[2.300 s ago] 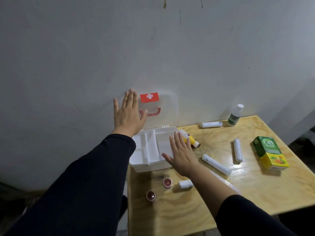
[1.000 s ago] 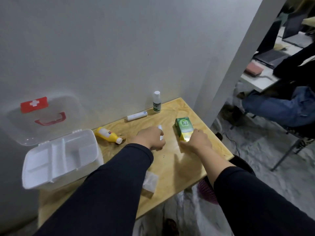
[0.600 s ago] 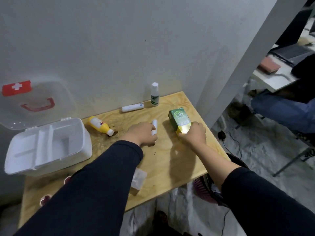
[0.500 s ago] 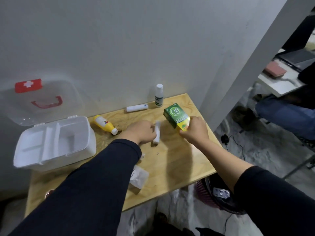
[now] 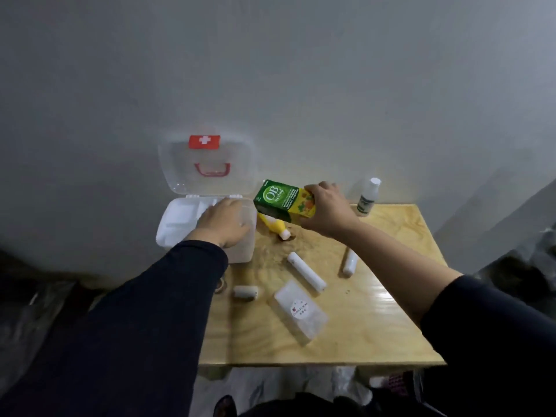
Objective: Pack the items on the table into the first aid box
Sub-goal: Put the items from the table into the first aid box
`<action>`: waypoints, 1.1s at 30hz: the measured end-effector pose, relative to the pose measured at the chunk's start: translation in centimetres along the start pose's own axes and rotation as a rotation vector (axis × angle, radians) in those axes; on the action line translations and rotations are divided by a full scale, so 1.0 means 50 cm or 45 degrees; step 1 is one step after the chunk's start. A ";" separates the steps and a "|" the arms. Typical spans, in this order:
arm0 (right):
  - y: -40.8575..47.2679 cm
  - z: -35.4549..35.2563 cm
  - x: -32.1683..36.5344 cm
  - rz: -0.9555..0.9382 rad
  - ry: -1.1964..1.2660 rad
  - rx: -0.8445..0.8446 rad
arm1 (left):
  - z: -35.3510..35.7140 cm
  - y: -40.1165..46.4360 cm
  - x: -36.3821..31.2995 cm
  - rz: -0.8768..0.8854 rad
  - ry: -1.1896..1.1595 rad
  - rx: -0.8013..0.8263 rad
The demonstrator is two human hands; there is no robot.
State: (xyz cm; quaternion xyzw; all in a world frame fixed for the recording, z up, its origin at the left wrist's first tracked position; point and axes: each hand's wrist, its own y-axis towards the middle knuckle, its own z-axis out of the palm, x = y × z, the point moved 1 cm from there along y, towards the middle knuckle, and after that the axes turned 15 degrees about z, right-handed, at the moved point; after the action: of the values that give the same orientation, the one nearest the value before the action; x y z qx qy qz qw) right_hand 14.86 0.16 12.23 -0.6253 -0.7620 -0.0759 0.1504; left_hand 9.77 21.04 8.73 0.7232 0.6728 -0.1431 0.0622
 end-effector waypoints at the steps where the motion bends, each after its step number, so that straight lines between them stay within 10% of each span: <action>1: 0.006 0.005 0.028 -0.040 -0.031 0.013 | -0.001 -0.013 0.031 -0.041 0.003 -0.008; 13: 0.073 0.116 0.248 -0.124 -0.322 0.193 | 0.023 -0.098 0.220 -0.033 0.068 0.130; 33: 0.113 0.327 0.309 0.112 0.029 0.347 | 0.084 -0.092 0.267 0.108 0.278 0.032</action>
State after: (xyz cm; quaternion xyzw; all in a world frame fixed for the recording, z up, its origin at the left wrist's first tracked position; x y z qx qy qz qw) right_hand 15.52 20.67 1.43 -0.6310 -0.7353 0.0277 0.2457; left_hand 5.39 33.01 1.32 0.7631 0.6424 -0.0694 -0.0145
